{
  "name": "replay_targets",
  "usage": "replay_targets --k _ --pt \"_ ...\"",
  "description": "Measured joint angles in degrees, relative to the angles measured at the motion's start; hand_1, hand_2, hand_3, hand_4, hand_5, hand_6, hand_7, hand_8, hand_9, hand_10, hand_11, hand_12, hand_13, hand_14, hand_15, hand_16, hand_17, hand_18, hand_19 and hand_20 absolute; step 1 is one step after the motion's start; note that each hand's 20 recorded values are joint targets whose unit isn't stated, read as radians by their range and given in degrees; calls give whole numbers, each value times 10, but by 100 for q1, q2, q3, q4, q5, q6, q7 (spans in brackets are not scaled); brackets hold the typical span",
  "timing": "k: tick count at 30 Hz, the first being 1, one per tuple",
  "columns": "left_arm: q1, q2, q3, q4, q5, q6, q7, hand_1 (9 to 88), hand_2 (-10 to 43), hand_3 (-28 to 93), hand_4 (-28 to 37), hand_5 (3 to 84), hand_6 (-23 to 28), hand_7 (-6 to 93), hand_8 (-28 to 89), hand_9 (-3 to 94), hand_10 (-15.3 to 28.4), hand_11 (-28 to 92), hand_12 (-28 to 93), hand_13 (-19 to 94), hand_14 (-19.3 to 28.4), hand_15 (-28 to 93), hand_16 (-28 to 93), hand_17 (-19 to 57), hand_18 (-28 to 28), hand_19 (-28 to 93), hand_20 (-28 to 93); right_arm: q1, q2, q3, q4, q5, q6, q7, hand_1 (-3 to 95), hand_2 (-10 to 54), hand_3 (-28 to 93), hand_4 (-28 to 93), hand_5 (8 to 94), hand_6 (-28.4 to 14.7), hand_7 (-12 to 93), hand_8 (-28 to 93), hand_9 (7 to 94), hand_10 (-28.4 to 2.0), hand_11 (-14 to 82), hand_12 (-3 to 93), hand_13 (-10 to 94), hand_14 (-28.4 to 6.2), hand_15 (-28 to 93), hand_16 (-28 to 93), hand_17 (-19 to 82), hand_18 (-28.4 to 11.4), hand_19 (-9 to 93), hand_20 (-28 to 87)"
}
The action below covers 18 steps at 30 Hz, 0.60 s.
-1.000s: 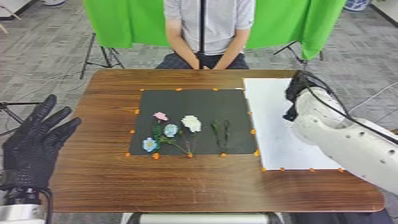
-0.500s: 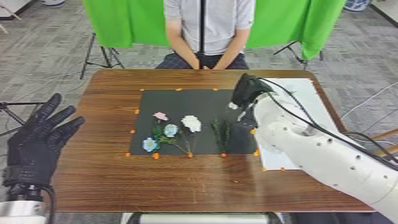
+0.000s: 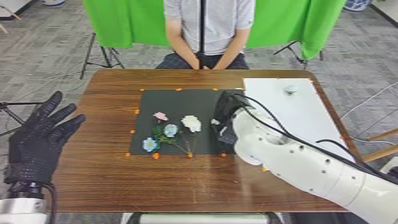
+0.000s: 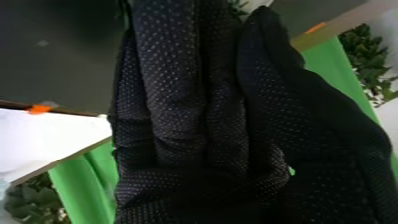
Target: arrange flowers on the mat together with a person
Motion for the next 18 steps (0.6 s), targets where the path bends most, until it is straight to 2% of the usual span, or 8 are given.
replay_targets --k 5,11,18 --pt "33 70 21 0 -69 13 120 197 71 760 -265 303 46 97 -82 287 142 169 129 196 212 429 -38 -97 181 368 166 35 -2 1 16 0 -2 54 499 -95 692 -282 696 39 139 -62 890 -88 150 263 829 -68 439 203 341 -181 787 15" --pt "118 252 42 1 -210 56 309 199 71 759 -261 303 47 97 -82 287 143 169 128 196 211 428 -38 -97 181 369 165 97 3 0 -15 -34 8 103 454 -95 717 -277 681 36 133 -118 880 -102 239 207 834 -70 496 199 352 -192 801 15" --pt "161 257 31 -4 -223 76 315 201 71 758 -258 303 47 97 -81 287 142 169 128 196 211 429 -39 -97 181 369 165 156 21 3 -89 -120 -19 193 429 -95 712 -266 680 31 132 -126 867 -117 253 182 824 -77 511 197 353 -199 807 8"
